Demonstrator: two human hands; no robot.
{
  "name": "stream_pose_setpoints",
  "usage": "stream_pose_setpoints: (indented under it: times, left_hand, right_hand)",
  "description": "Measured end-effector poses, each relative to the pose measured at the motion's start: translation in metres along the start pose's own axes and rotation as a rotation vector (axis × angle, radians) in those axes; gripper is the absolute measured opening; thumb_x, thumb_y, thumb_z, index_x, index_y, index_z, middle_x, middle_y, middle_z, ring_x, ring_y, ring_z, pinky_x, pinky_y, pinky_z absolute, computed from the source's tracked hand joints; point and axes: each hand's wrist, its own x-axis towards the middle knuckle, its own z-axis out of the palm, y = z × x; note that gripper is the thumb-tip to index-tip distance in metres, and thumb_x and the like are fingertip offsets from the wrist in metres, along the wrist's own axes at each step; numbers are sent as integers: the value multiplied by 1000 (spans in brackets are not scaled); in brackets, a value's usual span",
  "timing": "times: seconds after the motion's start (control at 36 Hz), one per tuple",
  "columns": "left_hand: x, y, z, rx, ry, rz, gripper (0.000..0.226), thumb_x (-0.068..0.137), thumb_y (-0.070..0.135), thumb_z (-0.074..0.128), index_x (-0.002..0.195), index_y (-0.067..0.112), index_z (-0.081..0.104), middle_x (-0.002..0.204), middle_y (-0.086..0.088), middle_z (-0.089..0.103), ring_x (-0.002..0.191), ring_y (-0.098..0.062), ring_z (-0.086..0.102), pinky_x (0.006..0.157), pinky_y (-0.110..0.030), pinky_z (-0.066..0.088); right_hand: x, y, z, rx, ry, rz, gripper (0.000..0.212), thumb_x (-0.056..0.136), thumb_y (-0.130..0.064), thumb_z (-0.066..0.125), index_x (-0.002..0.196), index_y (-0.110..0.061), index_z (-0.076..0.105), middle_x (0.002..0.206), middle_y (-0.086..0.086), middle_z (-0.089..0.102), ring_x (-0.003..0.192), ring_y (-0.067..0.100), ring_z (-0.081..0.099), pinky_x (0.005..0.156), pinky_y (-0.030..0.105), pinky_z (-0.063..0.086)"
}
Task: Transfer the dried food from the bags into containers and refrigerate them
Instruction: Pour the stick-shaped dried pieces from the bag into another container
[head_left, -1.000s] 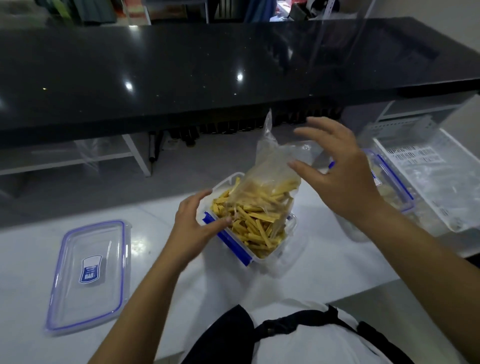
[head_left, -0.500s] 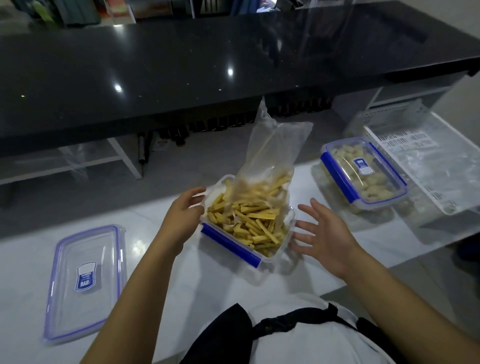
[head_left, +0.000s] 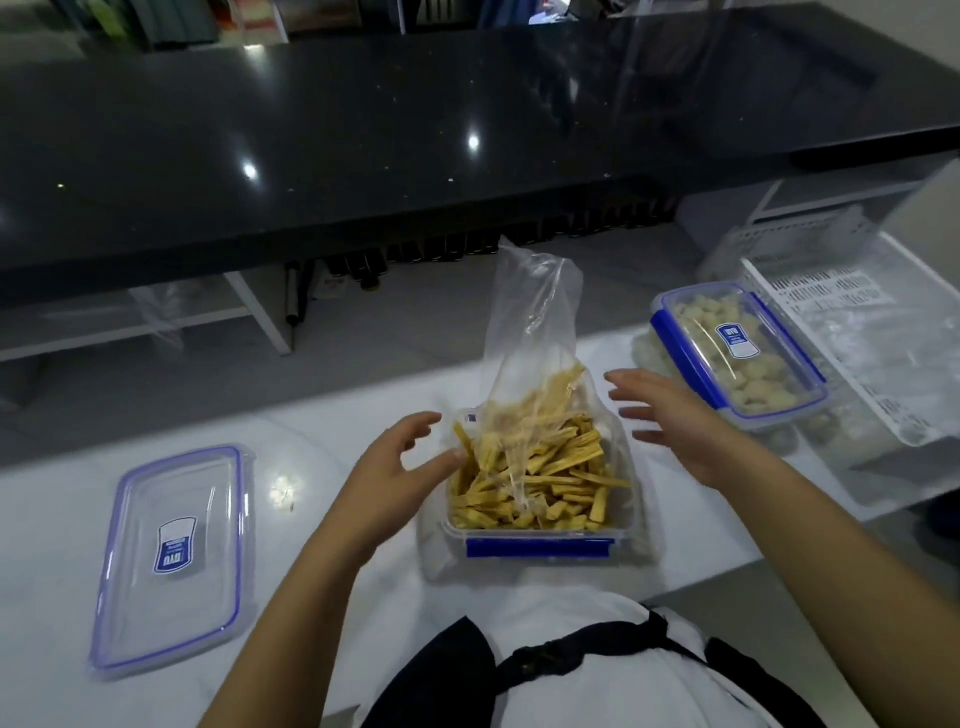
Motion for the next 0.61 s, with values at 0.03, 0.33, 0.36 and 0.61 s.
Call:
stream_pose_setpoints:
  times: [0.03, 0.33, 0.36, 0.61]
  left_hand:
    - [6, 5, 1, -4, -12, 12, 58, 86, 56, 68, 139, 42, 50, 137, 15, 52, 123, -7, 46, 86, -23, 41]
    - [71, 50, 17, -131, -232, -60, 75, 76, 65, 73, 142, 38, 47, 97, 26, 66, 91, 3, 56, 69, -16, 36]
    - [73, 51, 19, -136, -235, -58, 75, 75, 66, 74, 141, 39, 48, 98, 26, 65, 89, 3, 55, 67, -16, 35]
    - [81, 50, 24, -147, -235, -119, 56, 85, 58, 69, 129, 23, 64, 121, 8, 65, 101, -6, 59, 74, -22, 41]
  right_hand:
    - [8, -6, 0, 12, -27, 0, 39, 95, -52, 56, 124, -28, 61, 124, -2, 64, 116, 20, 58, 99, 42, 48]
    - [61, -32, 8, 33, -247, 143, 41, 73, -46, 70, 100, -16, 69, 97, 11, 67, 88, 30, 64, 84, 43, 50]
    - [64, -31, 8, 56, -235, 157, 47, 71, -47, 72, 105, -15, 68, 100, 12, 66, 89, 30, 65, 84, 43, 51]
    - [76, -28, 6, 163, -222, 332, 61, 84, -43, 69, 123, 1, 55, 105, 18, 74, 95, 34, 71, 94, 45, 51]
